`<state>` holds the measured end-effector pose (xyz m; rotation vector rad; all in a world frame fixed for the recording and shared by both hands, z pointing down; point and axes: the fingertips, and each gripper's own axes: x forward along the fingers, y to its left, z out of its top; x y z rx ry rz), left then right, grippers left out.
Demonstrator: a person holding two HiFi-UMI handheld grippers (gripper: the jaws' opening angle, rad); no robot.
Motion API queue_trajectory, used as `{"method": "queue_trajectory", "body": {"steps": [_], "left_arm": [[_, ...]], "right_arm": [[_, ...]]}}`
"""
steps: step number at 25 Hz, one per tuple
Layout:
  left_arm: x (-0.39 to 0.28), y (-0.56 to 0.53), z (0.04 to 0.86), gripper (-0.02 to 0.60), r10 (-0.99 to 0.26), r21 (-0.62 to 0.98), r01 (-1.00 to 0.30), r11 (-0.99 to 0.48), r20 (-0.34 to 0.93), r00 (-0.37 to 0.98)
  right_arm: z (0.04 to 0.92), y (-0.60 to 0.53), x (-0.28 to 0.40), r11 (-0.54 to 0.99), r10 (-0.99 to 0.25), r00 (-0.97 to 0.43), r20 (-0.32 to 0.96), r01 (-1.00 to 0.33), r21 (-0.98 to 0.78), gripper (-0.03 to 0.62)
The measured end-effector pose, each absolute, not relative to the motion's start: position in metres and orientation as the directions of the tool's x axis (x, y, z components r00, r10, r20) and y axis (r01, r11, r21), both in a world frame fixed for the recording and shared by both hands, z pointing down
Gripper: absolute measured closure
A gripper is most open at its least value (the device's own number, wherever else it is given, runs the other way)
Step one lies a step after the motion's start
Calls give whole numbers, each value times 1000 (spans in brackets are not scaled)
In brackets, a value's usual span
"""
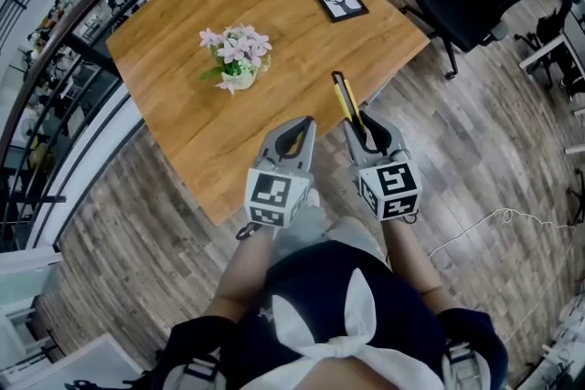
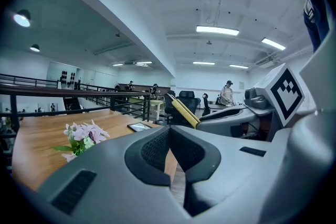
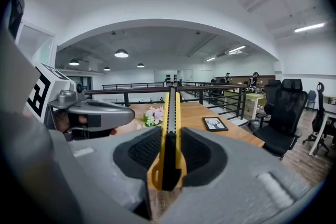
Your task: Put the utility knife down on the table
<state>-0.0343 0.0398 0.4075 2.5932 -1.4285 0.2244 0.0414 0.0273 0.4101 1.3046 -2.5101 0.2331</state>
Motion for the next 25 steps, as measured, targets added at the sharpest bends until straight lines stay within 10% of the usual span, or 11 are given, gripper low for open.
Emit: {"method": "queue_trajectory", "body": {"steps": [25], "left_arm": [[-58,-32,403,566,-819,97,-842,-531,196,539]], "right_arm": [[391,-51,35,530,-818,-494,296,-847,51,482]]}}
